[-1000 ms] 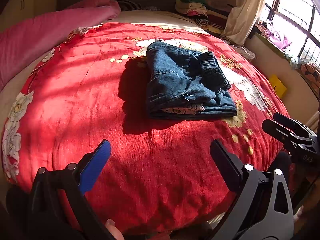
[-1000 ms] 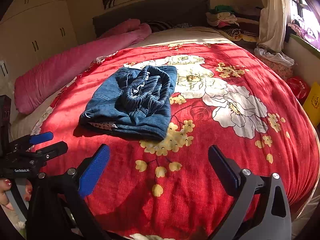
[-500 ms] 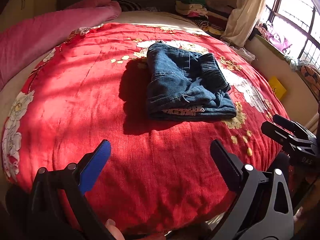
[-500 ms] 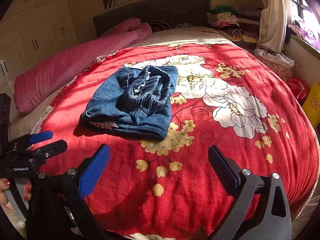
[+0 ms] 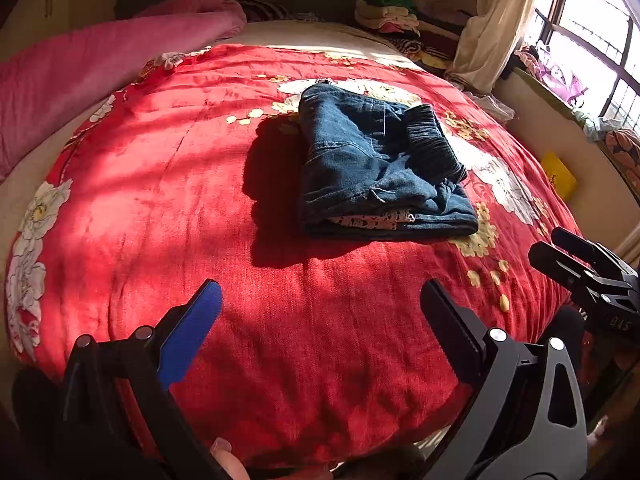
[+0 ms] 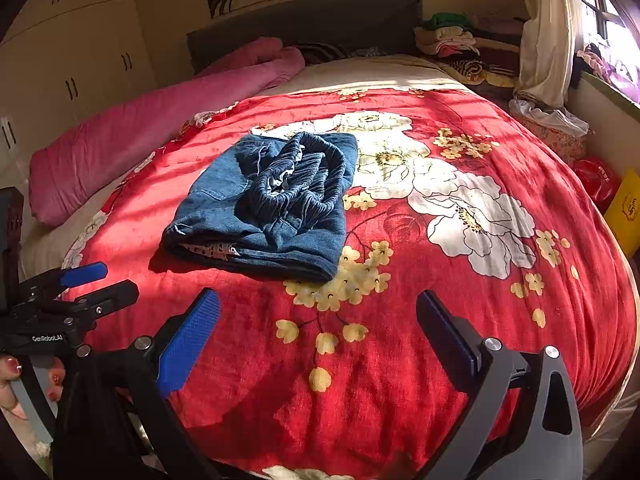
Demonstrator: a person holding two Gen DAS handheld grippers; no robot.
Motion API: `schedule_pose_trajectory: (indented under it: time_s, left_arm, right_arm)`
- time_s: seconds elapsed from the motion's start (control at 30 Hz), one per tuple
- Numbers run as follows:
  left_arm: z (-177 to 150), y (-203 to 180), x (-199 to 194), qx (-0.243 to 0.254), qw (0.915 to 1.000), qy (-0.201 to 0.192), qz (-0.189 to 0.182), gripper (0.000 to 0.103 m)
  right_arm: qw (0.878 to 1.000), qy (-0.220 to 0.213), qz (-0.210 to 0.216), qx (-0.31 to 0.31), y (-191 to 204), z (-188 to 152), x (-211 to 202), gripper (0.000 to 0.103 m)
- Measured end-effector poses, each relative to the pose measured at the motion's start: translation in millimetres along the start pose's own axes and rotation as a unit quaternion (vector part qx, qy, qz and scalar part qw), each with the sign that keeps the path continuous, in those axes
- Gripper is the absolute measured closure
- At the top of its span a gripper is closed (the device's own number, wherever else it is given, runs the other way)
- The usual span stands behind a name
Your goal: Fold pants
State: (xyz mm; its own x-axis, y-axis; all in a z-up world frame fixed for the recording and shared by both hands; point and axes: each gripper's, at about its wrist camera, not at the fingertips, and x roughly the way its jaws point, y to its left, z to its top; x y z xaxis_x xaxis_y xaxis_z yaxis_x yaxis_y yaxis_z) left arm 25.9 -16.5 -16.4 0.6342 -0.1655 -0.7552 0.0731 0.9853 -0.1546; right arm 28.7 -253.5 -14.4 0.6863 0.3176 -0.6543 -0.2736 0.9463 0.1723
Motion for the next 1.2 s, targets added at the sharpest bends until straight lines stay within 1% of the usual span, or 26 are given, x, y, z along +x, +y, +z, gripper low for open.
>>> schedule_pose_trajectory:
  time_s: [0.53,0.73,1.2]
  left_arm:
    - [0.1,0.5,-2.6,-0.004,0.9998,-0.003,0.017,0.010]
    - [1.1,0.2,-5.7,-0.005,0.9998,-0.007,0.017,0.010]
    - [0.9,0.6,-3.6,-0.006,0.9996,-0.002,0.026,0.010]
  right_arm:
    - [1.000,0.002,0.001,-0.001,2.1,-0.7,0.7,0.005]
    - [1.000,0.003,0.001,-0.004,3.2,-1.4,0.3,0.005]
    - [1.000,0.004,0.002,-0.004,4.3,-1.0,1.1,0.005]
